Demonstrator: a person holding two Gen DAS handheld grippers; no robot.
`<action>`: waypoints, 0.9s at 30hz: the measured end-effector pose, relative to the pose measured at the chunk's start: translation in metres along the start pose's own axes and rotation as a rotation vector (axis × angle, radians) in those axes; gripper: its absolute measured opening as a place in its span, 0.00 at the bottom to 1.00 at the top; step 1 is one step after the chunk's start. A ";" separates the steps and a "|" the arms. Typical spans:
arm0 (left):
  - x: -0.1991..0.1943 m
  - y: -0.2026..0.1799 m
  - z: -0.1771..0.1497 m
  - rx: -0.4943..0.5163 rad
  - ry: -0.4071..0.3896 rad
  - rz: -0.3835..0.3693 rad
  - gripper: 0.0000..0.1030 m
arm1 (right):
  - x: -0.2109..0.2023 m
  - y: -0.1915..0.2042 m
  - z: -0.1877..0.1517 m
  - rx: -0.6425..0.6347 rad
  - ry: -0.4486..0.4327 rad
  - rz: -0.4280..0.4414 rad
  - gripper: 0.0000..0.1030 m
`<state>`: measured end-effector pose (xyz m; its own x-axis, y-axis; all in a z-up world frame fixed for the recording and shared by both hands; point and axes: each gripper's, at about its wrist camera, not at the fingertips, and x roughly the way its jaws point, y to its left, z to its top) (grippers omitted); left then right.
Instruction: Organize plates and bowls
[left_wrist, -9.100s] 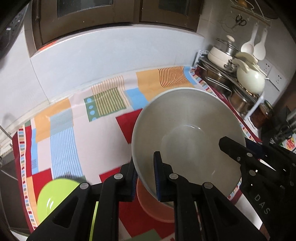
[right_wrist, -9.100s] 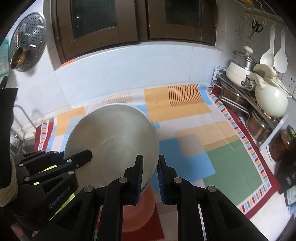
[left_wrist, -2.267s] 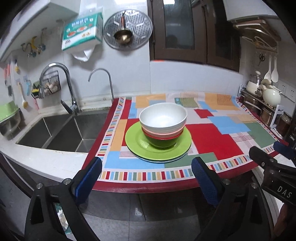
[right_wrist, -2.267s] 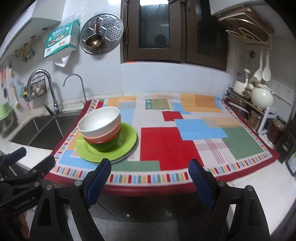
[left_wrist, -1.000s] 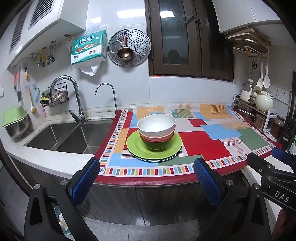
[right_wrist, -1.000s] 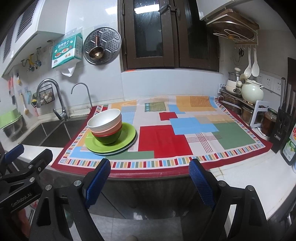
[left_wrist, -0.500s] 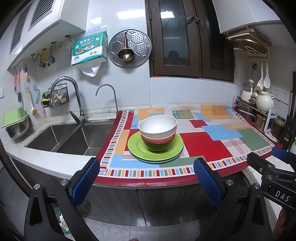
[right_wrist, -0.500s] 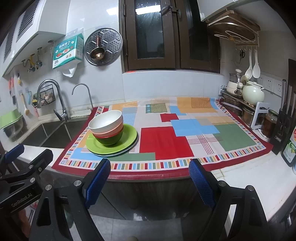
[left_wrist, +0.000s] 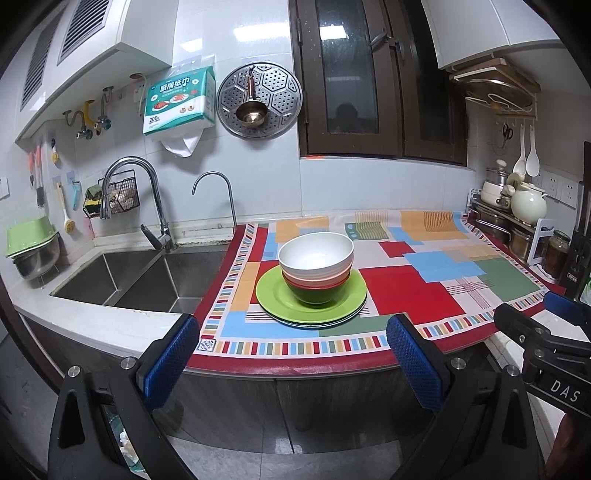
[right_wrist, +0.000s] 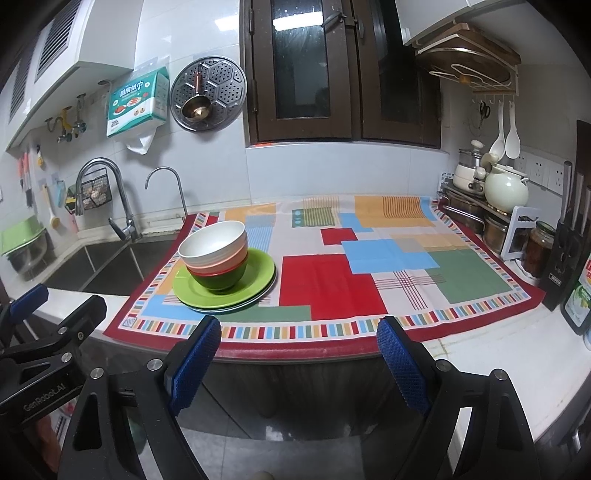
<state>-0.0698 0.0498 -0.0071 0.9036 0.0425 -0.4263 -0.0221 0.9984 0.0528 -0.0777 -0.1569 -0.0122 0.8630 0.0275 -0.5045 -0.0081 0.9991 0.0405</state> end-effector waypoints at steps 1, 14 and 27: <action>0.000 0.000 0.000 0.000 -0.001 0.000 1.00 | -0.001 0.000 0.000 -0.001 -0.001 -0.001 0.85; -0.001 -0.001 0.000 0.002 -0.011 0.012 1.00 | -0.002 -0.003 0.000 -0.002 -0.001 0.000 0.85; -0.001 -0.003 0.000 0.005 -0.016 0.014 1.00 | -0.002 -0.003 0.000 -0.004 -0.003 0.002 0.85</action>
